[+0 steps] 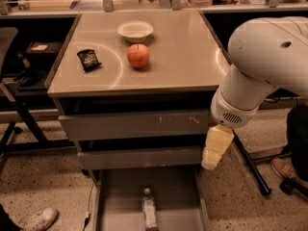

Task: Pick blue plastic bottle from bottom drawer and place on counter

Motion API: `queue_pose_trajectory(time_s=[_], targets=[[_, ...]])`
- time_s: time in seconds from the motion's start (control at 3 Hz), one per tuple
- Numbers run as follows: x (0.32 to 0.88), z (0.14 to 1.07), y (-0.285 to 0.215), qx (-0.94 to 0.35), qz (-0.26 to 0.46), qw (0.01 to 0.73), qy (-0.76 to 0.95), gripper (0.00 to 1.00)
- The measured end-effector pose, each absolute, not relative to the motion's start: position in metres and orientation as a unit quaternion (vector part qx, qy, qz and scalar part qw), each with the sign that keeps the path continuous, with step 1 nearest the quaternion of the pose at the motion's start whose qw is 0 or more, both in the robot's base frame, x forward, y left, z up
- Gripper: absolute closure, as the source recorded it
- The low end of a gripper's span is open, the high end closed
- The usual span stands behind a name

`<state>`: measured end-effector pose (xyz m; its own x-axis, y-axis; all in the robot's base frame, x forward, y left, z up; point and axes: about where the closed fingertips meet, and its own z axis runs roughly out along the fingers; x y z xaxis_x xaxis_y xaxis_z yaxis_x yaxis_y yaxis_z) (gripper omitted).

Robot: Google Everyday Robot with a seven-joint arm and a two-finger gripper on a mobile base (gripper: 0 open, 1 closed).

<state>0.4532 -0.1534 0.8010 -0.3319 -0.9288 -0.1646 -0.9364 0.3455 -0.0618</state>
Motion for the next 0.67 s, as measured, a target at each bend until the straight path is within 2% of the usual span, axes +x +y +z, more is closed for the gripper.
queue_pose_trajectory(time_s=[0.33, 0.67], targets=[[0.450, 0.783, -0.151, -0.562, 0.046, 0.098, 0.820, 0.00], [0.441, 0.723, -0.135, -0.519, 0.089, 0.102, 0.844, 0.00]])
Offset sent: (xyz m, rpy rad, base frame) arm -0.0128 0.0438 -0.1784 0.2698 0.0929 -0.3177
